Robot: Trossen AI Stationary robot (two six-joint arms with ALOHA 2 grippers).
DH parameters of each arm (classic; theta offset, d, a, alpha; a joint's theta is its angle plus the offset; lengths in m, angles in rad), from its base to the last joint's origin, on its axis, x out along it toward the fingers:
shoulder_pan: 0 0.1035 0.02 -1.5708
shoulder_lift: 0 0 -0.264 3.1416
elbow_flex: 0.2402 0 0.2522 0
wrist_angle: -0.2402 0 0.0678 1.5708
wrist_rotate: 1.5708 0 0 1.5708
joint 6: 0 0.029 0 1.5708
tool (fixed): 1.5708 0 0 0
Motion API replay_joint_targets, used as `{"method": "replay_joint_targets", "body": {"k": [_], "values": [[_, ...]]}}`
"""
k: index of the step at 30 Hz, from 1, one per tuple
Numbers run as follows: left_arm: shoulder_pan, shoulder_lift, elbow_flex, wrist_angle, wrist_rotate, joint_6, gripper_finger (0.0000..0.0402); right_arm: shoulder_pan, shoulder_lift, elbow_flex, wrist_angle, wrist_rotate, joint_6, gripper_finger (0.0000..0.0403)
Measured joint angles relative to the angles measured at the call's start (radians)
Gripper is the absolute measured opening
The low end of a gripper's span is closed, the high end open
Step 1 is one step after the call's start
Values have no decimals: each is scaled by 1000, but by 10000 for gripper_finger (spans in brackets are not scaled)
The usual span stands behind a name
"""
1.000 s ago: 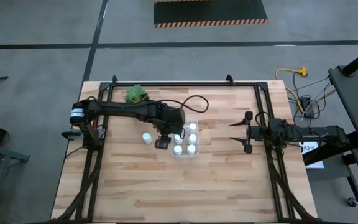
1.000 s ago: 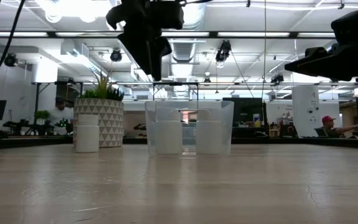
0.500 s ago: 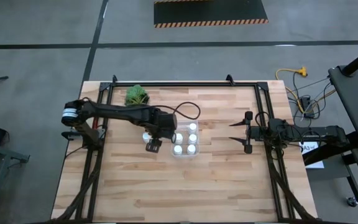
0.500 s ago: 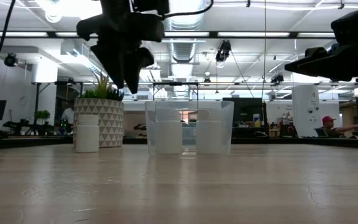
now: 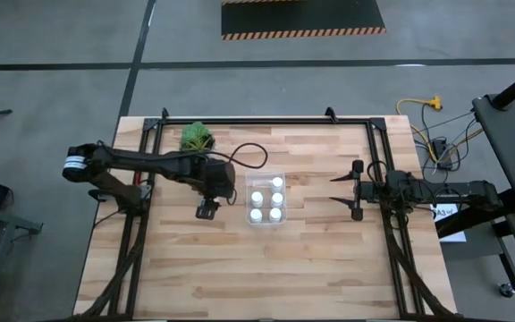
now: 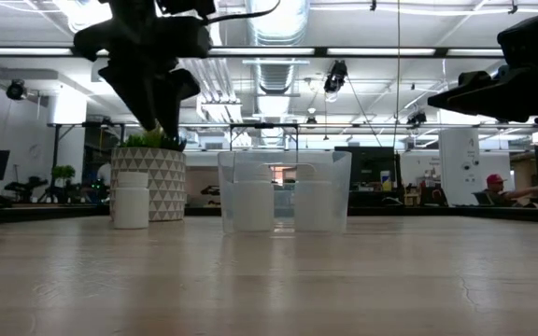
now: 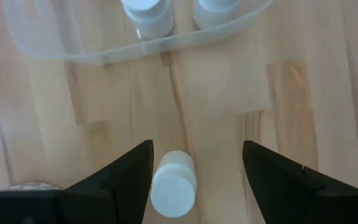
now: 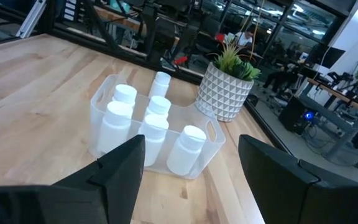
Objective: Pick and place pill bottles into a basket
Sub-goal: Put the white pill bottle into the transparent container
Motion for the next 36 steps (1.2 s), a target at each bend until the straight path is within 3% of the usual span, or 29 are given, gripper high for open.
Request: {"method": "replay_joint_targets", "body": {"k": [15,36], "values": [[1,-11,-135,44,-66,-25,228,0,6,0,0,1,0,249],[34,-13,-194,83,-118,-24,228,0,6,0,0,1,0,249]]}}
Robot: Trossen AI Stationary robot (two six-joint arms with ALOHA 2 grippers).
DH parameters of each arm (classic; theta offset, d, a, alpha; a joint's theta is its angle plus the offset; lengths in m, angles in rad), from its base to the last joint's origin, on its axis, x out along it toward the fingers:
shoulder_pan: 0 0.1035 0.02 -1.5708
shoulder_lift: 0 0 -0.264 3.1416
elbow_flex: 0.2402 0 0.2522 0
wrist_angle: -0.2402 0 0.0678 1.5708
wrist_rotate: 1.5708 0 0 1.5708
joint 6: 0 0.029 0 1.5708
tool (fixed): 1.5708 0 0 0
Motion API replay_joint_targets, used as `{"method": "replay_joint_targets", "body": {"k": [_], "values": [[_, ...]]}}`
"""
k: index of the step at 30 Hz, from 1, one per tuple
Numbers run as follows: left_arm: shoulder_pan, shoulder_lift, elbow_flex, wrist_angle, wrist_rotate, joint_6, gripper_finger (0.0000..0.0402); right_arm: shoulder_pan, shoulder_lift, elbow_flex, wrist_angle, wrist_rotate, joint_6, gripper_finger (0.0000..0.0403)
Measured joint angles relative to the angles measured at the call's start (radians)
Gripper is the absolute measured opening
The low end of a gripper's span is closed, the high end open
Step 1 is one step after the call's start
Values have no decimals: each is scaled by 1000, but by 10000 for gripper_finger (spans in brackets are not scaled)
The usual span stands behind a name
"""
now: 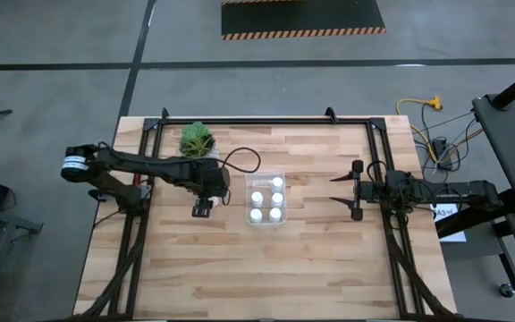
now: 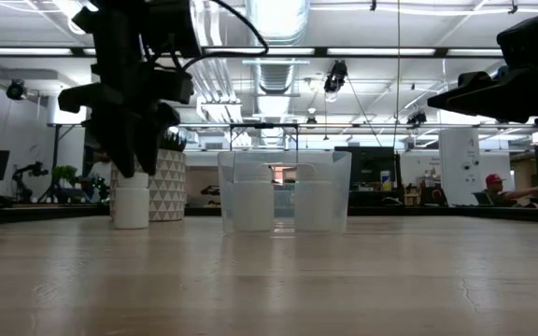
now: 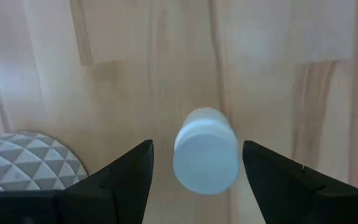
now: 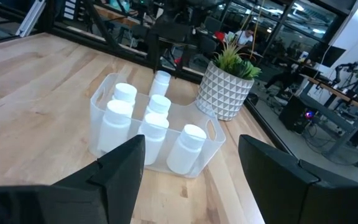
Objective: Pick and place pill bottles into a basket
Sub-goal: Put the white pill bottle into the transparent container
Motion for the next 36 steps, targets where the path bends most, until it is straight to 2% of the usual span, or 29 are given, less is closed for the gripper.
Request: {"method": "replay_joint_targets", "body": {"k": [22,25,32,36], "values": [[20,3,-24,22,22,-20,226,0,0,0,0,0,0,249],[20,10,-24,21,40,-27,209,0,0,0,0,0,0,249],[20,17,-24,21,42,-28,145,0,0,0,0,0,0,249],[20,15,-24,20,43,-29,144,0,0,0,0,0,0,249]]}}
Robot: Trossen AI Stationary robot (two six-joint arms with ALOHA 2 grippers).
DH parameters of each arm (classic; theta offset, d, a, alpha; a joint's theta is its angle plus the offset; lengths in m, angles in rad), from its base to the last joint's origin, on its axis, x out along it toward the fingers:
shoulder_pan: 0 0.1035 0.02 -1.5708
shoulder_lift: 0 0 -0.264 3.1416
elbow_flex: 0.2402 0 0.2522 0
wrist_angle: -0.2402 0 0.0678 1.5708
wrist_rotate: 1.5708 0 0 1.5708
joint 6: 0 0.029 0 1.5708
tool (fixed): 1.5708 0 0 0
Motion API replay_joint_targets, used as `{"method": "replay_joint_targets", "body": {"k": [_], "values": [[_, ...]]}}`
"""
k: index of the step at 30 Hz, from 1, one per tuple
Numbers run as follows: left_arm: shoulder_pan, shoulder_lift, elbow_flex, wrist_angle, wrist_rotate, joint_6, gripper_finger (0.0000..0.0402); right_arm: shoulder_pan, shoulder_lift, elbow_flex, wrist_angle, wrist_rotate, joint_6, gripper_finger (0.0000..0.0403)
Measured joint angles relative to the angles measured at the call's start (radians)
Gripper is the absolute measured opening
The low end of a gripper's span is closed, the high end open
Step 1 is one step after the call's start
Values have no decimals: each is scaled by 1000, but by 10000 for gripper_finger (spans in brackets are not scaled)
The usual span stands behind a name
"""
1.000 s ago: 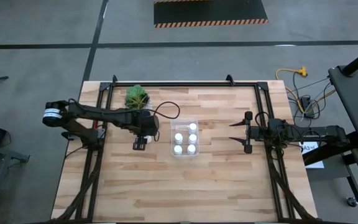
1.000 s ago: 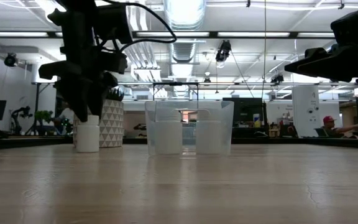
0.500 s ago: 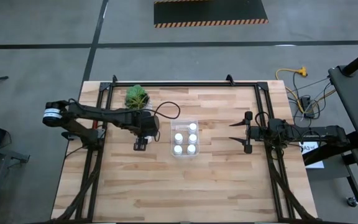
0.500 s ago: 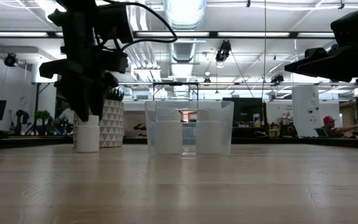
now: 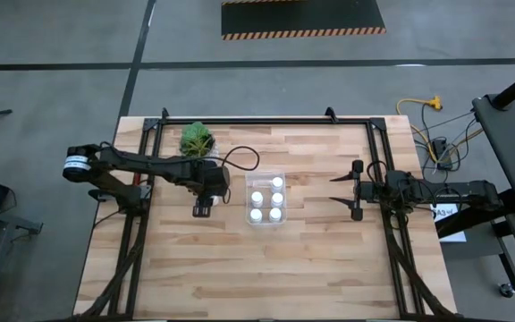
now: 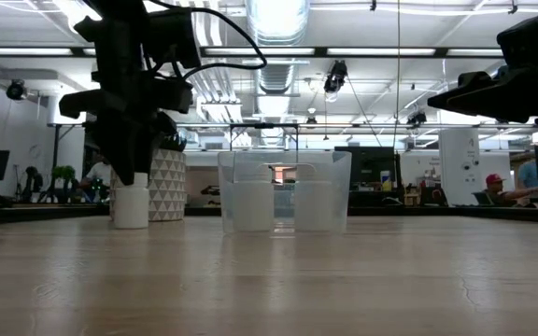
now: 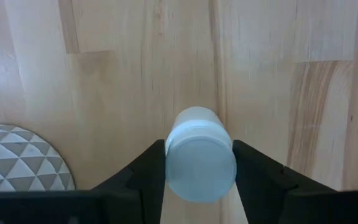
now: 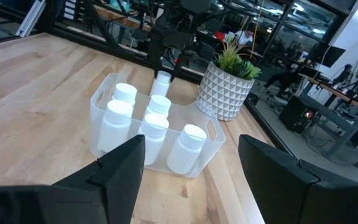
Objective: Pick and place pill bottles into a basket
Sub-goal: Put the white pill bottle into the transparent container
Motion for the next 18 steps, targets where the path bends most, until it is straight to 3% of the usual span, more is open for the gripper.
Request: {"method": "replay_joint_targets", "body": {"k": [18], "values": [[0,41,208,-114,23,29,144,0,0,0,0,0,0,249]]}}
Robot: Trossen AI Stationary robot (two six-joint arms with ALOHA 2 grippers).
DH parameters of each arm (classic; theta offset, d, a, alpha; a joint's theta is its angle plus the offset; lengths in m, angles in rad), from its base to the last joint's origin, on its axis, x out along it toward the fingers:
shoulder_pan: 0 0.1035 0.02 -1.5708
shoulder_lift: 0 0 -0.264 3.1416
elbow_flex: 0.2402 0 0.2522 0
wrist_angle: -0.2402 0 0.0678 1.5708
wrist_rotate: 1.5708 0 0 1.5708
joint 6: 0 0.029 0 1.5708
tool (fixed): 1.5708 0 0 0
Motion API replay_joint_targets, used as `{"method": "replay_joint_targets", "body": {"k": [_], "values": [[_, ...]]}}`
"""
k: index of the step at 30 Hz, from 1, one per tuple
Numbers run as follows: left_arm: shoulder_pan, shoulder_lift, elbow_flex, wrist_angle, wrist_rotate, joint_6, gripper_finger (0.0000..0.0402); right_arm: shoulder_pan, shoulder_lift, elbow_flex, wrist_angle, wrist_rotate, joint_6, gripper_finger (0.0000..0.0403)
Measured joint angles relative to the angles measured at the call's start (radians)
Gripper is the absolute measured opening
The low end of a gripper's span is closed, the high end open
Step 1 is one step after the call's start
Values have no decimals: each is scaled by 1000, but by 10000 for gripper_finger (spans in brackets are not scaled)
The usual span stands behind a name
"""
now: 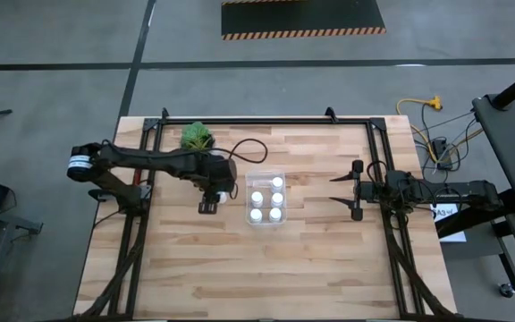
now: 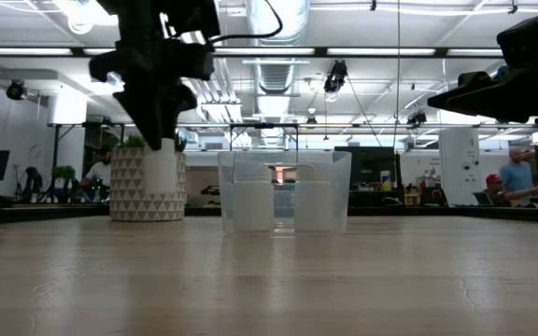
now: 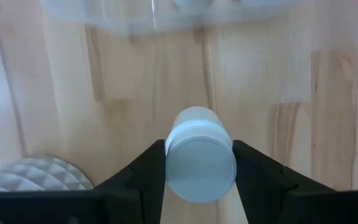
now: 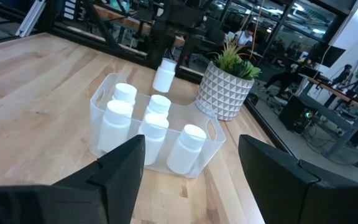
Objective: Pick and place pill bottles into a basket
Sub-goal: Put the white pill bottle into the transparent container
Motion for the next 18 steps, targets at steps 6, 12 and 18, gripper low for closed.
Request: {"method": "replay_joint_targets", "body": {"k": [6,12,18], "values": [[0,61,104,-37,0,30,144,0,0,0,0,1,0,249],[0,151,229,-85,-2,75,144,0,0,0,0,0,0,249],[0,209,351,-118,-9,113,144,0,0,0,0,0,0,249]]}}
